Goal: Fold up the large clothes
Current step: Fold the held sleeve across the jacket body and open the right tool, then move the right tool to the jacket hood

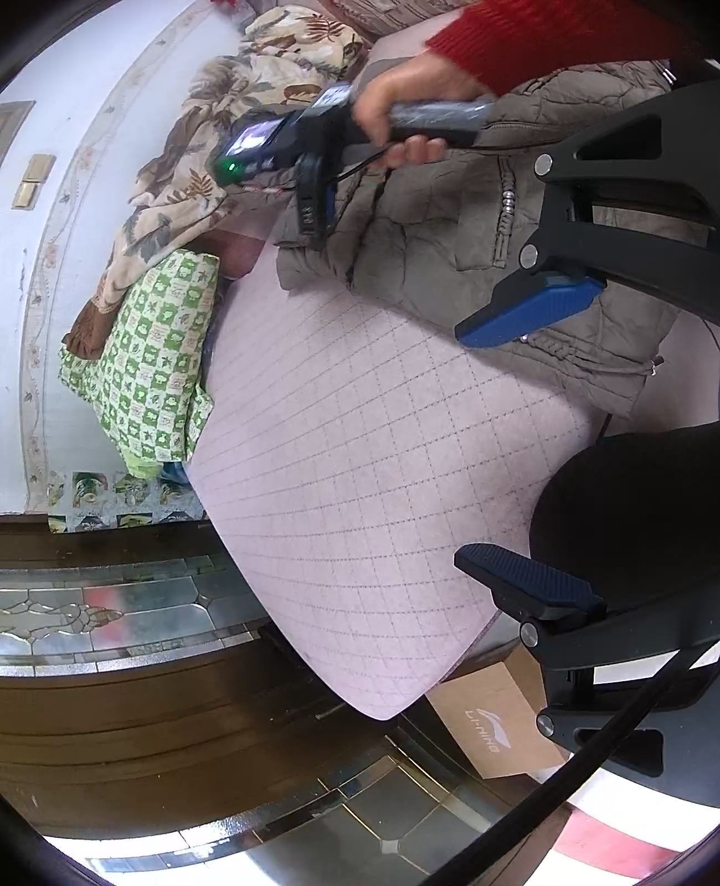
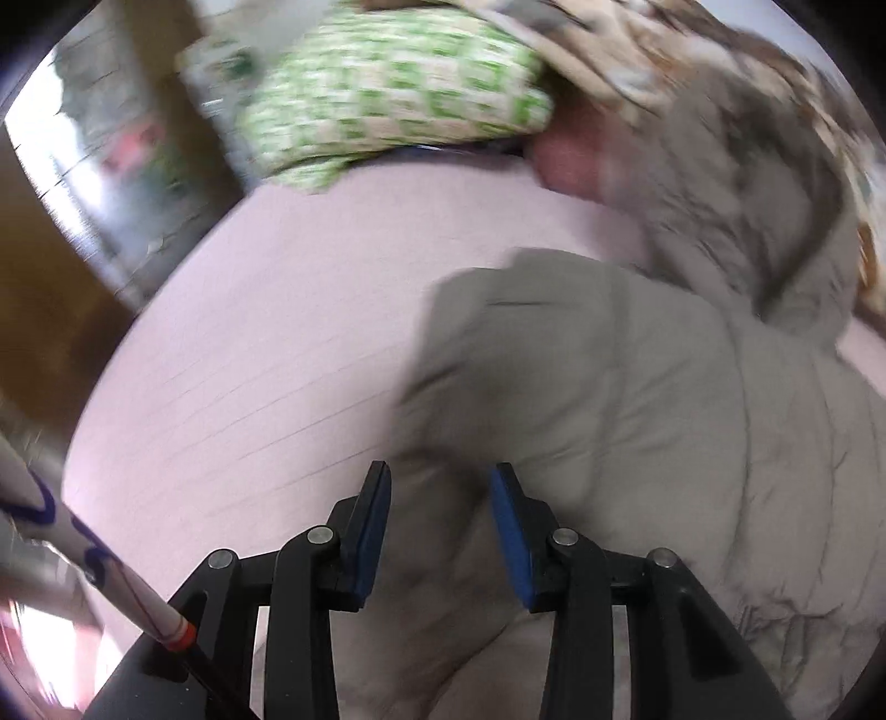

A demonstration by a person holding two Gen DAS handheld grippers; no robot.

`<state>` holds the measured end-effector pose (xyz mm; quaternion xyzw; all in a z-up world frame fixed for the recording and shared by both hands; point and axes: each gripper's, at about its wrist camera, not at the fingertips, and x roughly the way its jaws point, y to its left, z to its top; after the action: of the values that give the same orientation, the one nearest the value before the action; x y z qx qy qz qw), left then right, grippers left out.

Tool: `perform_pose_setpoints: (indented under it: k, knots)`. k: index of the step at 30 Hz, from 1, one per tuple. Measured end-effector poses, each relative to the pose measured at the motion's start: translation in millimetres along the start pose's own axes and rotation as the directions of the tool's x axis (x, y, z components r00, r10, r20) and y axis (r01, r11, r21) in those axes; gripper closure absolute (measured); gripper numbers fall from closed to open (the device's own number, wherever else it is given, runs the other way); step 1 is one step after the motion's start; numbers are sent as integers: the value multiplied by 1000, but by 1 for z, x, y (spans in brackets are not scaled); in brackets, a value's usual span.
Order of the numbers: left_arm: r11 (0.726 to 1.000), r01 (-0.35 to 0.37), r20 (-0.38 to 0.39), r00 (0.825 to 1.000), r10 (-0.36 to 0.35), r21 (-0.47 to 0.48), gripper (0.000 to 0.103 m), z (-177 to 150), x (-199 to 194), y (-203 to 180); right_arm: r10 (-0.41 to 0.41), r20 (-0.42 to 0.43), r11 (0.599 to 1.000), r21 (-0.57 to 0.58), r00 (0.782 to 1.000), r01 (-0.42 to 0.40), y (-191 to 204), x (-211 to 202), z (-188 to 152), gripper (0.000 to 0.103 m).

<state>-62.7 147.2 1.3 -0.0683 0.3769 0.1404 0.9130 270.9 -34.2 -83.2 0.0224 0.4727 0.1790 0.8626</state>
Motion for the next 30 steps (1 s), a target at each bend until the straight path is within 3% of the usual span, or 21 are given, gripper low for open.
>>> perform_pose_setpoints:
  k: [6,10,18,23,30]
  knots:
    - [1000,3,32,999,-3,0,31,-9,-22,-3,110,21,993,-32,994,-110,20,-52,-55,59]
    - [1000,17,53,998,-17,3,31,-16,-37,-12,132,29,991,-24,991,-131,16,-79,-87,51]
    - [996,69,73,995,-73,64,31,-31,-57,-36,41,64,999,16,997,-42,-24,-136,-147,44]
    - [990,111,22,993,-113,84,31,-37,-52,-48,-7,57,996,90,998,2,-54,-161,-179,39]
    - [977,110,28,993,-117,185,31,-41,-44,-73,-168,72,974,163,983,155,-94,-190,-231,39]
